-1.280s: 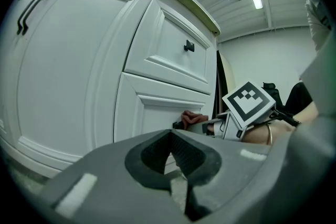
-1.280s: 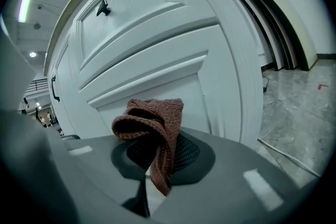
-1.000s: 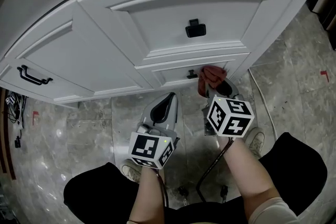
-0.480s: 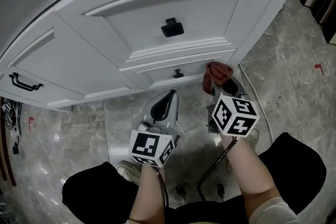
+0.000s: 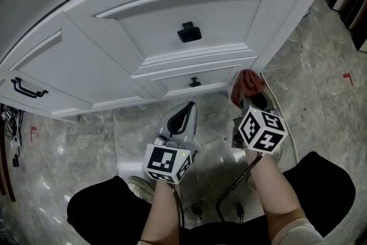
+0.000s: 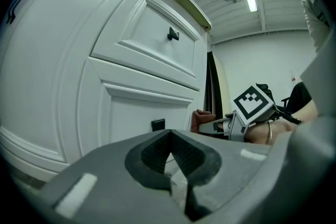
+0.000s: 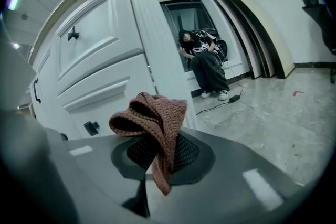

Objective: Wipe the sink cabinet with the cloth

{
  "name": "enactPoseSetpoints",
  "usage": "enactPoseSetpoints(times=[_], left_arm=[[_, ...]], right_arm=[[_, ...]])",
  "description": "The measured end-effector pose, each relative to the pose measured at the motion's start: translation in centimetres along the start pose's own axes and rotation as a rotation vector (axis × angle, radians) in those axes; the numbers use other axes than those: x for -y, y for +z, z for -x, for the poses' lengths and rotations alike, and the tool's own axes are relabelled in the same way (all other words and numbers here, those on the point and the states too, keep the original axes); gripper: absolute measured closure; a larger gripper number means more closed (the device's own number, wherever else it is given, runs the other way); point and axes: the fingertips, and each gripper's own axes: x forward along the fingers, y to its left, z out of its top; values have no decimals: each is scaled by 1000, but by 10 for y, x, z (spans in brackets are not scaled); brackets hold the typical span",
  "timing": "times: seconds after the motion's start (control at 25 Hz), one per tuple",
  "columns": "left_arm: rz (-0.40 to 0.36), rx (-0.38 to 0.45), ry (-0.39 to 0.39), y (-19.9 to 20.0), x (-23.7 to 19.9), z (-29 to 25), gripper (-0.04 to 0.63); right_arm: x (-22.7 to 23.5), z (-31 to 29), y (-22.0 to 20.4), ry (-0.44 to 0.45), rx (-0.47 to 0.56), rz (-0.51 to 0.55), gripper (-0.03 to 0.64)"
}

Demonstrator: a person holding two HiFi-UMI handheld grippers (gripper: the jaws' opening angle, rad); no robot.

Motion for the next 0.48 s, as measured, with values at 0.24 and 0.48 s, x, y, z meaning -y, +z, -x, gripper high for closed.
enactPoseSetpoints(times=[0.24,0.48], left_arm=[[11,-37,104,-9,-37,28,595],[29,8,182,0,-75,61,595]], right_arm=[[-78,-13,-60,155,-110,79,538],[-168,-22,-110,325,-198,127,538]])
